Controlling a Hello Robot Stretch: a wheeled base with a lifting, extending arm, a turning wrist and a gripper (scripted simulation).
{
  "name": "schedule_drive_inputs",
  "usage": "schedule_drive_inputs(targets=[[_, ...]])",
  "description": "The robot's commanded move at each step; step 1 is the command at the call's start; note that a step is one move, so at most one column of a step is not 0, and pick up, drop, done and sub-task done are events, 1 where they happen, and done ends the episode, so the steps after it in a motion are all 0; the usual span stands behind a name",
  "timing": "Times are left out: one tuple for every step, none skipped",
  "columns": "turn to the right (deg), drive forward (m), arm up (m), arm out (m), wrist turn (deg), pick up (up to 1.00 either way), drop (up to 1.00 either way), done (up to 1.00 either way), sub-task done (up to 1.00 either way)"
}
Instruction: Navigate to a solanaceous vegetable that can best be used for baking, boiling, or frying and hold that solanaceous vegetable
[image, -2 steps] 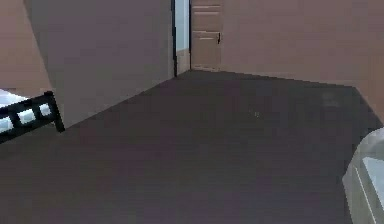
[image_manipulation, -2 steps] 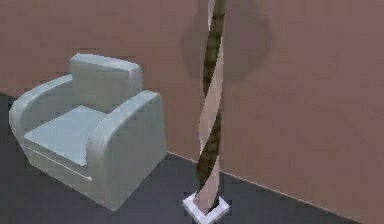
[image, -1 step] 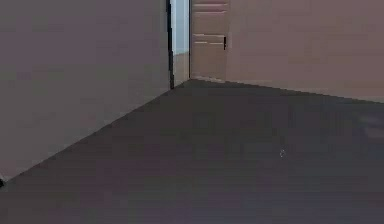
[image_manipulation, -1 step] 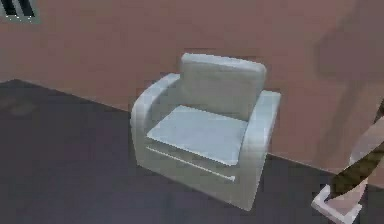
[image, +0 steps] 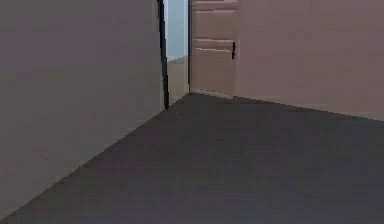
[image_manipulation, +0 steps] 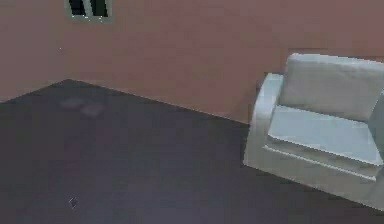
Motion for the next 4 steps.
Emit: schedule_drive_inputs(targets=[[0.0, 1.0, 0.0, 0.0, 0.0, 0.0, 0.0, 0.0, 0.0], [0.0, 1.0, 0.0, 0.0, 0.0, 0.0, 0.0, 0.0, 0.0], [0.0, 1.0, 0.0, 0.0, 0.0, 0.0, 0.0, 0.0, 0.0], [0.0, 0.05, 0.0, 0.0, 0.0, 0.0, 0.0, 0.0, 0.0]])
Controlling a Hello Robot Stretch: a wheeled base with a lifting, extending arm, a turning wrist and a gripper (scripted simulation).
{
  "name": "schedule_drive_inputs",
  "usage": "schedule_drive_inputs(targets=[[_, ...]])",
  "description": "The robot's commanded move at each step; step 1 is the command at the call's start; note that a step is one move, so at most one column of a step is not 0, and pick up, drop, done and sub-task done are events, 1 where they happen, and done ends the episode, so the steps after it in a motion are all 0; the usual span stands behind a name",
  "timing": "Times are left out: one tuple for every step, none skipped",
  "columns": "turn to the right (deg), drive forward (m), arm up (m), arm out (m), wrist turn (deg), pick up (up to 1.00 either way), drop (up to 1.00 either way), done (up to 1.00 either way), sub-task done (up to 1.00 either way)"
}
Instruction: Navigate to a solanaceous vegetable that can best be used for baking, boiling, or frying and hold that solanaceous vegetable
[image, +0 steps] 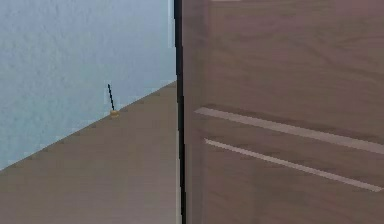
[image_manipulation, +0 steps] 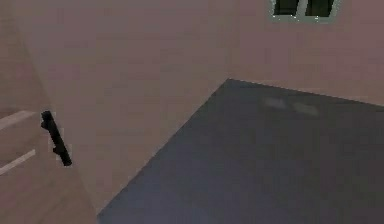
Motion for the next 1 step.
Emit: schedule_drive_inputs(targets=[[-15.0, 0.0, 0.0, 0.0, 0.0, 0.0, 0.0, 0.0, 0.0]])
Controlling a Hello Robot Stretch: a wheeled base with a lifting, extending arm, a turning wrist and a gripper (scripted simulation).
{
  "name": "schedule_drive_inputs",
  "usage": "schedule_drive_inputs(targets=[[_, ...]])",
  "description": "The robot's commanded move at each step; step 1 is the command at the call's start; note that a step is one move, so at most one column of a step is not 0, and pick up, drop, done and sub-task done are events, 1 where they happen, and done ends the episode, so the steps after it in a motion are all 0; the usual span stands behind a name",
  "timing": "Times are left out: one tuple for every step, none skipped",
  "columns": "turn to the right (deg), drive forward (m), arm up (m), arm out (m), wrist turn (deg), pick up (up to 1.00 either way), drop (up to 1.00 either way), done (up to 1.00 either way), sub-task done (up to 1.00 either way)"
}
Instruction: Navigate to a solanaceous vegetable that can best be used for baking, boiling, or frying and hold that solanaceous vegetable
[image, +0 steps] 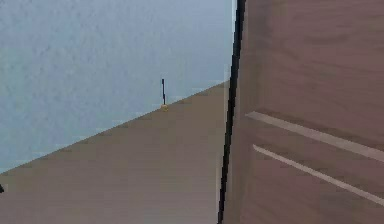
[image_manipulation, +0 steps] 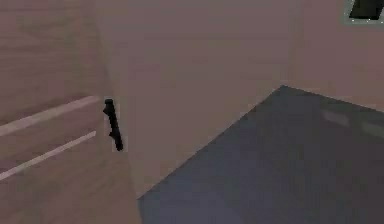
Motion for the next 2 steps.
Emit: schedule_drive_inputs(targets=[[0.0, 0.3, 0.0, 0.0, 0.0, 0.0, 0.0, 0.0, 0.0], [-45.0, 0.0, 0.0, 0.0, 0.0, 0.0, 0.0, 0.0, 0.0]])
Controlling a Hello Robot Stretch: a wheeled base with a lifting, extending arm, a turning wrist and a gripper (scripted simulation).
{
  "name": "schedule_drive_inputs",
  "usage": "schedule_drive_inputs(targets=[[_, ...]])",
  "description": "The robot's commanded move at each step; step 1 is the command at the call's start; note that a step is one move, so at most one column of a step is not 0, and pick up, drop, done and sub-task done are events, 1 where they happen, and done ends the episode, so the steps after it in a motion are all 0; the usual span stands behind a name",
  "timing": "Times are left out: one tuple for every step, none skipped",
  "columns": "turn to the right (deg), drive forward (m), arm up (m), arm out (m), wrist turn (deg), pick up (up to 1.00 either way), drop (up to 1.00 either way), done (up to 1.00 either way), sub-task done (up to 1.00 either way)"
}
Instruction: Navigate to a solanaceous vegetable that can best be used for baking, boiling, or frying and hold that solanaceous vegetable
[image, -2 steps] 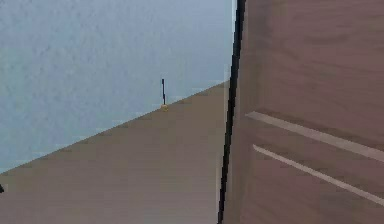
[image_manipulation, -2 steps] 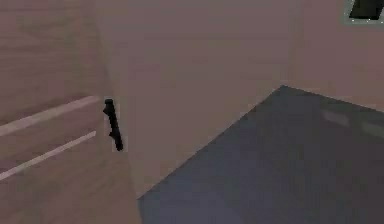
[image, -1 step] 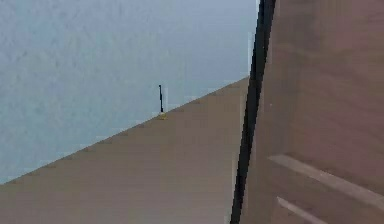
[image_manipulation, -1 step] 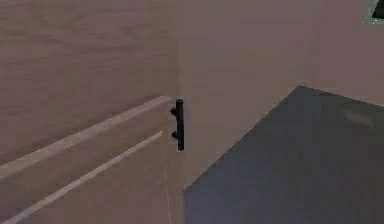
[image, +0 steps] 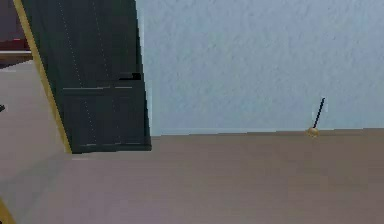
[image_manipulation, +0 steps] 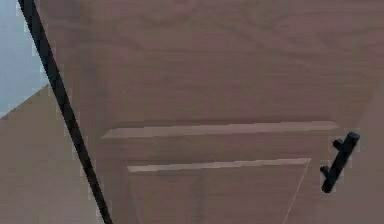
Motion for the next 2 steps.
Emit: schedule_drive_inputs(targets=[[0.0, 0.4, 0.0, 0.0, 0.0, 0.0, 0.0, 0.0, 0.0], [-18.0, 0.0, 0.0, 0.0, 0.0, 0.0, 0.0, 0.0, 0.0]])
